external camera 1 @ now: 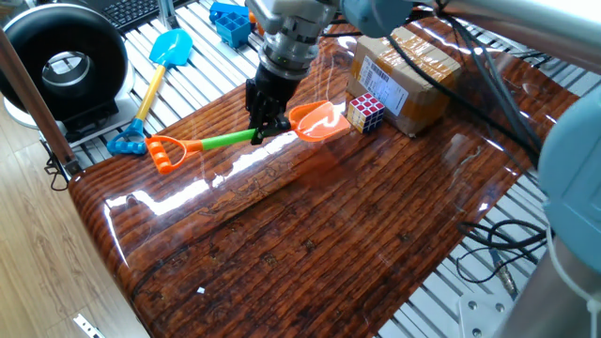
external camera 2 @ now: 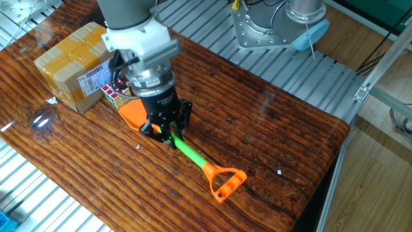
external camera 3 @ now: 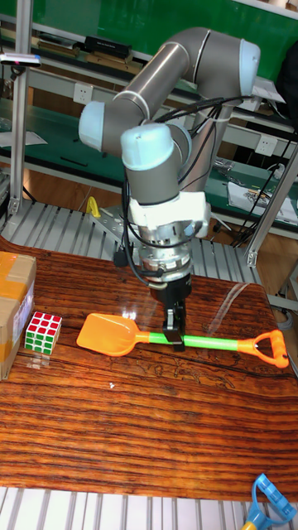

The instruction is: Use a shovel to scoop up an object

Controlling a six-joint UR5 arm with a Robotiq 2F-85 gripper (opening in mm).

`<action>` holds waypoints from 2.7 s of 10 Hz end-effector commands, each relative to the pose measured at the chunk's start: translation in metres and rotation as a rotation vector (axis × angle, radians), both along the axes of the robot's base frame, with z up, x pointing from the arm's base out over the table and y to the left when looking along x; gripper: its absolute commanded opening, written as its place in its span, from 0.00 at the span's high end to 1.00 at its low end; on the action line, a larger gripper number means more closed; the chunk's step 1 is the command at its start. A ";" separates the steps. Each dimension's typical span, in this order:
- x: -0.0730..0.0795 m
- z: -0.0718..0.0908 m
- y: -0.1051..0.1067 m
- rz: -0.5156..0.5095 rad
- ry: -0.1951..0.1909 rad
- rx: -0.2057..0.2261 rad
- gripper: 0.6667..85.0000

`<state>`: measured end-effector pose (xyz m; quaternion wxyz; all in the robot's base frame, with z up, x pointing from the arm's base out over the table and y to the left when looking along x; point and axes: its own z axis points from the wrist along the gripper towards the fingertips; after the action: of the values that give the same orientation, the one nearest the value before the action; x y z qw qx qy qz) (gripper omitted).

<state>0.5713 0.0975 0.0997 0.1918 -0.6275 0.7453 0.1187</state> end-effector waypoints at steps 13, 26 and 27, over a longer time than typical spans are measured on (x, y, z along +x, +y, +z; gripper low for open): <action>-0.027 0.028 -0.020 0.031 -0.020 0.186 1.00; -0.028 0.019 -0.024 0.046 -0.045 0.283 1.00; -0.026 0.016 -0.024 0.047 -0.051 0.284 1.00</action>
<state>0.5395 0.0732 0.1169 0.2843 -0.6164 0.7030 0.2123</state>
